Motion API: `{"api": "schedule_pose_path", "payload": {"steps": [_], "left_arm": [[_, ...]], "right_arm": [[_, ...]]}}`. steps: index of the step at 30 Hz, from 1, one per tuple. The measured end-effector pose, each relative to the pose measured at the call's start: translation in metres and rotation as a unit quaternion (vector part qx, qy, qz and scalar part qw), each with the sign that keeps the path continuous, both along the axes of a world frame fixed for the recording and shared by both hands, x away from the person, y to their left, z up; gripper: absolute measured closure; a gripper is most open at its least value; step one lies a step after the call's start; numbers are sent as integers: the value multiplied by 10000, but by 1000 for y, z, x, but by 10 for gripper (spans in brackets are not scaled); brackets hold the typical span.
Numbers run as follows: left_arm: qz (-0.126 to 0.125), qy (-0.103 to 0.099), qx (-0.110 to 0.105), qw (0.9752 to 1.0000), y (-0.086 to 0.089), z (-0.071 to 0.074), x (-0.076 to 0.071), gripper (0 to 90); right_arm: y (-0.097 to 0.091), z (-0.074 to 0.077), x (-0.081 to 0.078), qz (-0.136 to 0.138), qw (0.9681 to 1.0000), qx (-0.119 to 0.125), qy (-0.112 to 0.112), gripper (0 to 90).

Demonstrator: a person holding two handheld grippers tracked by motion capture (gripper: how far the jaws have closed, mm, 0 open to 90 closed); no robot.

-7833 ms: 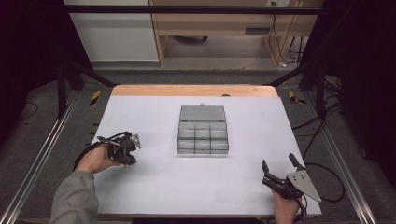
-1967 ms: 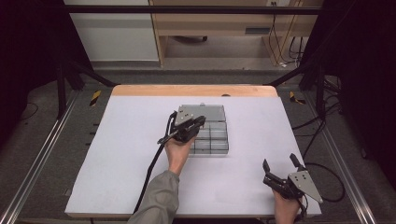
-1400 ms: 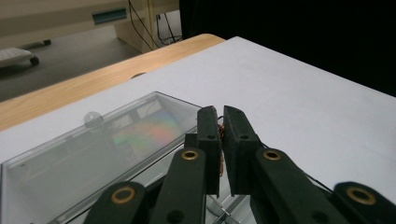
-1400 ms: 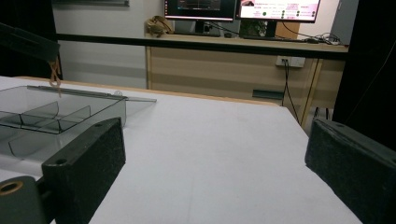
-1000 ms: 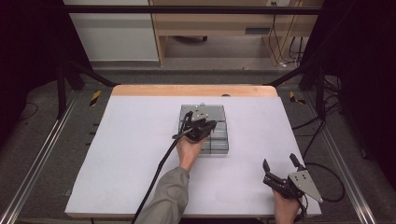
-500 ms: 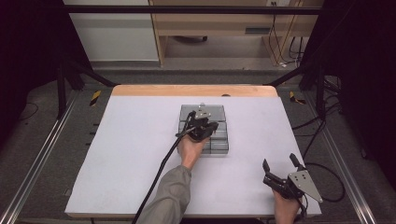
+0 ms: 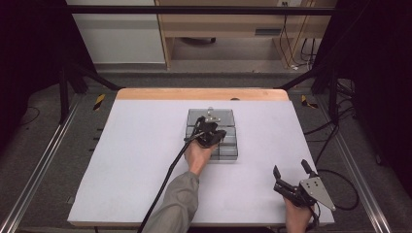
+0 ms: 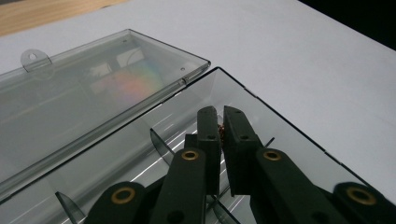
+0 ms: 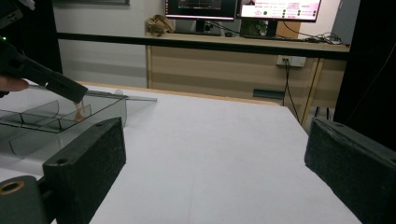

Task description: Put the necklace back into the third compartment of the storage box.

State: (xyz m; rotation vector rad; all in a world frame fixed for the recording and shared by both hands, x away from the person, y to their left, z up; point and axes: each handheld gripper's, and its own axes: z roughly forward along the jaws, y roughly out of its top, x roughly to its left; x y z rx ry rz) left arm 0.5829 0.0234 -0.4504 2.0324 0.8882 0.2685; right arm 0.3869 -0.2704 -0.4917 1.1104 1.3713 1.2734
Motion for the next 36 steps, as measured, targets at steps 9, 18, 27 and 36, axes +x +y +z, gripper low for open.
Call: {"api": "schedule_pose_path", "payload": {"steps": [9, 18, 27, 36], "left_arm": [[-45, 128, 340, 9993, -11, 1, 3, 850], [5, 332, 497, 9982, -8, -2, 6, 850], [-45, 455, 571, 9973, -9, -3, 9, 848], [-157, 494, 830, 9952, -14, -3, 10, 849]], "right_arm": [[0, 0, 0, 4, 10000, -3, 2, 58], [0, 0, 0, 7, 10000, -20, 8, 59], [1, 0, 0, 5, 10000, -39, 22, 60], [1, 0, 0, 5, 10000, -37, 25, 60]]}}
